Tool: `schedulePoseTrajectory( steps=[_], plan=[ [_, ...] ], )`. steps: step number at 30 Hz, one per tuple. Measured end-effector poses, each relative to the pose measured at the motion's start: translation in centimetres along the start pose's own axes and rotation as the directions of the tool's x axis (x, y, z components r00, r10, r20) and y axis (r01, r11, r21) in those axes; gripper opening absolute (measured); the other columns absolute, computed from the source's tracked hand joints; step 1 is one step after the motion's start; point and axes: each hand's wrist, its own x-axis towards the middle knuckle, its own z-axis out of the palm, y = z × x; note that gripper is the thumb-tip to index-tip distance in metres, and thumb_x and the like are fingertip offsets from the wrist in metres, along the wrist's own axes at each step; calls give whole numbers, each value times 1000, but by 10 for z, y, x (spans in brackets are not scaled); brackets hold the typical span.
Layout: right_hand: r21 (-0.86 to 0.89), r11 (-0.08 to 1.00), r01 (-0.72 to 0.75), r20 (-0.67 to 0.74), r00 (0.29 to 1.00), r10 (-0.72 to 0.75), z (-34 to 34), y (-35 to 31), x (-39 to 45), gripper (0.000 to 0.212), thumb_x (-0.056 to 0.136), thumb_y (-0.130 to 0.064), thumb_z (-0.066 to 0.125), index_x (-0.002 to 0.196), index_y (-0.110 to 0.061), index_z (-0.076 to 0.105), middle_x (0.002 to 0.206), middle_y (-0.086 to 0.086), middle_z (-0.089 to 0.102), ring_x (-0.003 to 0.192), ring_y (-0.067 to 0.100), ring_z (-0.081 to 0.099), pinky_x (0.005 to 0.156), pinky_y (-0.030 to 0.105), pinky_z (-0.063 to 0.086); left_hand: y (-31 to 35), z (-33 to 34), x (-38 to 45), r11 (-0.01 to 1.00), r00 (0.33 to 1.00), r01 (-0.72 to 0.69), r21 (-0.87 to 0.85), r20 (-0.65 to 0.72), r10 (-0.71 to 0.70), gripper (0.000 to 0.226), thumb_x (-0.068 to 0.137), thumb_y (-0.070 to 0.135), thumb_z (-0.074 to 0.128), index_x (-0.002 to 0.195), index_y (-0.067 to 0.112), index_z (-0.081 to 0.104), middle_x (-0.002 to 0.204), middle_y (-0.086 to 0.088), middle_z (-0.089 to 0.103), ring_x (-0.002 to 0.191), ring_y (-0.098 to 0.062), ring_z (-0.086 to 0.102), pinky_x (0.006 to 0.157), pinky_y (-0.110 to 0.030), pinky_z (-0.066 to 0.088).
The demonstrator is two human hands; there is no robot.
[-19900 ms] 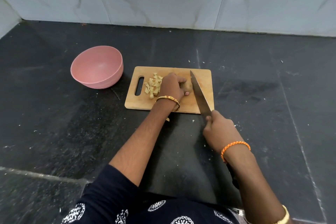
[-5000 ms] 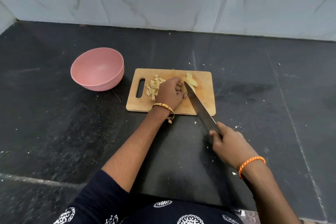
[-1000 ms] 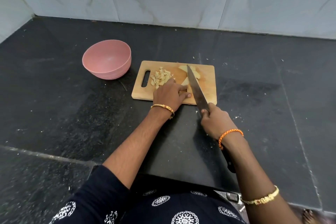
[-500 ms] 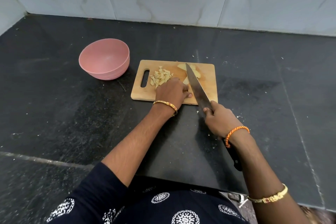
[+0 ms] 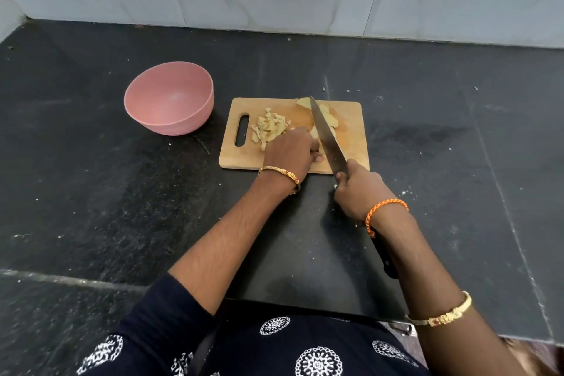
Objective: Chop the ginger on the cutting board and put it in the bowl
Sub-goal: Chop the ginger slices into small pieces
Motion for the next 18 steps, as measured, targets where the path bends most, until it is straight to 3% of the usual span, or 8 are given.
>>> schedulePoseTrajectory(
  steps=[3, 5, 12, 18],
  plan=[
    [-7, 1000, -8, 20, 1000, 8, 0, -7, 2, 26, 99, -21, 38, 120, -6, 43, 111, 19, 50, 85, 27, 45, 73, 31, 38, -5, 0, 2, 1000, 1000, -19, 4, 9, 19, 21, 91, 32, 55, 101, 21, 70, 96, -2, 59, 90, -23, 57, 66, -30, 43],
    [-11, 1000, -11, 27, 1000, 11, 0, -10, 1, 25, 98, -18, 38, 120, -6, 42, 104, 17, 47, 83, 27, 44, 72, 30, 37, -6, 0, 2, 1000, 1000, -3, -24, -13, 3, 21, 91, 33, 56, 99, 21, 71, 96, -1, 60, 89, -22, 58, 65, -29, 41],
    [-6, 998, -62, 85, 994, 62, 8, 8, -28, 12, 99, -22, 37, 106, -13, 40, 92, 12, 48, 82, 28, 55, 73, 37, 47, -2, 0, -3, 991, 995, 77, -113, -51, -83, 18, 91, 27, 56, 100, 23, 72, 95, 1, 61, 92, -22, 57, 67, -30, 36],
    [-9, 998, -55, 93, 994, 55, 5, 42, -62, 11, 99, -26, 35, 98, -18, 42, 77, 7, 49, 64, 22, 51, 55, 30, 44, -1, -3, -5, 981, 993, 104, -165, -34, -111, 24, 87, 30, 62, 109, 24, 68, 103, 0, 64, 97, -22, 57, 73, -30, 42]
  ],
)
